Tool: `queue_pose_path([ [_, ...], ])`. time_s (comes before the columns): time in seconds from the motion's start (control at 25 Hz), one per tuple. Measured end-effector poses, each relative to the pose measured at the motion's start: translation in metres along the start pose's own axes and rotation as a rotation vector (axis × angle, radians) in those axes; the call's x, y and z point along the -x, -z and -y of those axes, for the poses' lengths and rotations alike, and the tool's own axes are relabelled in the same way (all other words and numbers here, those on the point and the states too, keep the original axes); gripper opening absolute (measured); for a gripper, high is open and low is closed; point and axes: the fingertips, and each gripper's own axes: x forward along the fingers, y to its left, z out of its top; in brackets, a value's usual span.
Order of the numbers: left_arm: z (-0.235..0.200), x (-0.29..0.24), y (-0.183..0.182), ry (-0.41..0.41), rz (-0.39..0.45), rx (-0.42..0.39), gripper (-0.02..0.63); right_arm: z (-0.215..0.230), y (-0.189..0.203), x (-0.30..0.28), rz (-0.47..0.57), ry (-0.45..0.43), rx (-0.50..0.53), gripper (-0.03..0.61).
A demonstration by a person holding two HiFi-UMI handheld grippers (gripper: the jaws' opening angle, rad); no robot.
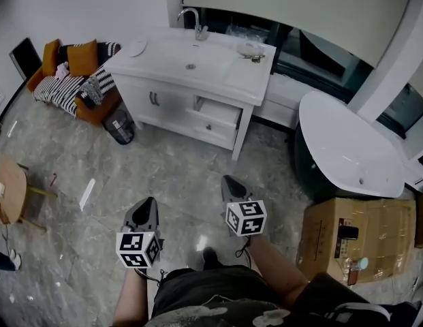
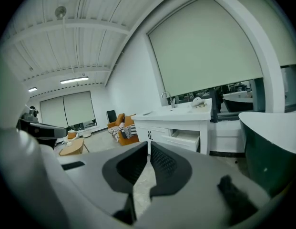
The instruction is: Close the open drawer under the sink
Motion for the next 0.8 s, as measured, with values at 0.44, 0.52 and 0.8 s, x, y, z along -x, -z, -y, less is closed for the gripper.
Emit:
queue_pose_path([
  [0.44, -0.013, -0.069, -0.018, 0.051, -0.034, -0.049, 0.015, 0.038, -0.004, -0.045, -0.016, 0.052, -0.047, 0.034],
  [0.52, -0.019, -0.086, -0.021, 0.073, -0.038, -0.056, 0.015, 0.044, -0.006, -0.053, -0.013, 0.075, -0.049, 0.034],
  [0.8, -0.033, -0.159, -0.034, 0.213, -0.057, -0.091, 0.015, 0.078, -0.016, -0.088, 0.008, 0.223, -0.089, 0.034],
])
